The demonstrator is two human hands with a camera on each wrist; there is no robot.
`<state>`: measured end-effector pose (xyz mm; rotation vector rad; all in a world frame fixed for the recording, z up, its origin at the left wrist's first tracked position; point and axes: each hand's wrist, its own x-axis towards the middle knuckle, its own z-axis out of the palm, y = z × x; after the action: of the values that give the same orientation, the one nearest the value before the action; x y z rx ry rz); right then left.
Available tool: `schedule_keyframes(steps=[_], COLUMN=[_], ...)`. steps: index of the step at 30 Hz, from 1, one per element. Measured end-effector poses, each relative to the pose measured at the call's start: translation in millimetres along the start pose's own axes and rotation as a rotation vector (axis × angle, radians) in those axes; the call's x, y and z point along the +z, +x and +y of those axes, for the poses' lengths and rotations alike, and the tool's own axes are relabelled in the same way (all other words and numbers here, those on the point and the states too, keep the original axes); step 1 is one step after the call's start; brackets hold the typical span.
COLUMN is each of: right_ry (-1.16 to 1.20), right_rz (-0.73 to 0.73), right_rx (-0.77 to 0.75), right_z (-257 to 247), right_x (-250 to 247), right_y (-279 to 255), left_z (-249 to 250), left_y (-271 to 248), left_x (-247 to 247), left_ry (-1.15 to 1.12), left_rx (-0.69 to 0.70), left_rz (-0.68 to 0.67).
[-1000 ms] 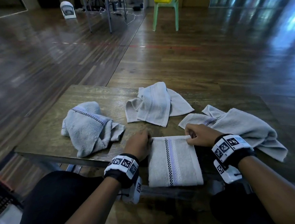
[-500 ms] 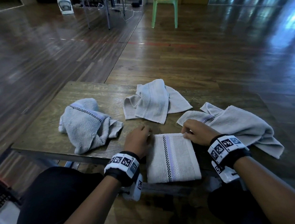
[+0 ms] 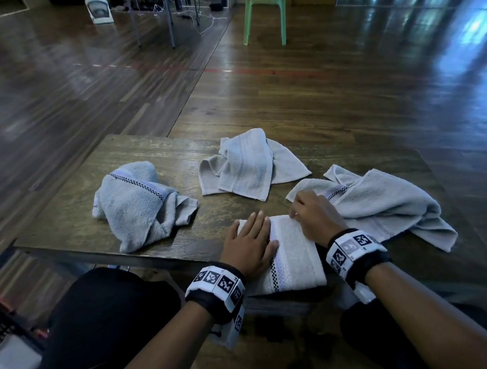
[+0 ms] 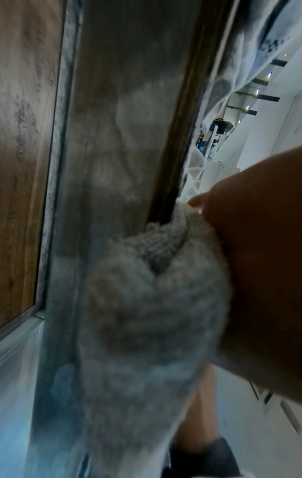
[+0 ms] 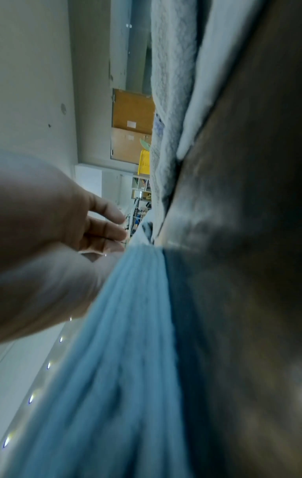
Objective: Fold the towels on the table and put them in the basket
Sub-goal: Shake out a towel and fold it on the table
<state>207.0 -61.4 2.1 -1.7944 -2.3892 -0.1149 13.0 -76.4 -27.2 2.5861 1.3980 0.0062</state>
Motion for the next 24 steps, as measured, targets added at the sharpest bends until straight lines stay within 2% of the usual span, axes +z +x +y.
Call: schedule_keyframes(steps=[2, 6, 12, 15, 21, 24], right_ry=[-0.082, -0.08, 0.05, 0.124, 0.135, 0.135], right_rz=[0.015, -0.039, -0.303, -0.354, -0.265, -0.178], right_rx=[0.006, 0.099, 0.227, 0.288, 0.331, 0.376], right_z=[-12, -29, -38, -31, -21, -16], right_x=[3, 9, 16, 20, 20, 17], right_y=[-6, -20, -37, -33, -30, -31], left_z=[-3, -4, -8, -15, -38, -43], left_y=[0, 1, 7, 11, 5, -4], left_x=[5, 5, 3, 2, -8, -13], left_ry=[-0.055, -0.103, -0.119, -0.136, -0.158, -0.164], left_rx=[-0.016, -0.04, -0.074, -0.11, -0.228, -0.281], left_rz=[-0.002, -0.002, -0.006, -0.016, -0.04, 0.011])
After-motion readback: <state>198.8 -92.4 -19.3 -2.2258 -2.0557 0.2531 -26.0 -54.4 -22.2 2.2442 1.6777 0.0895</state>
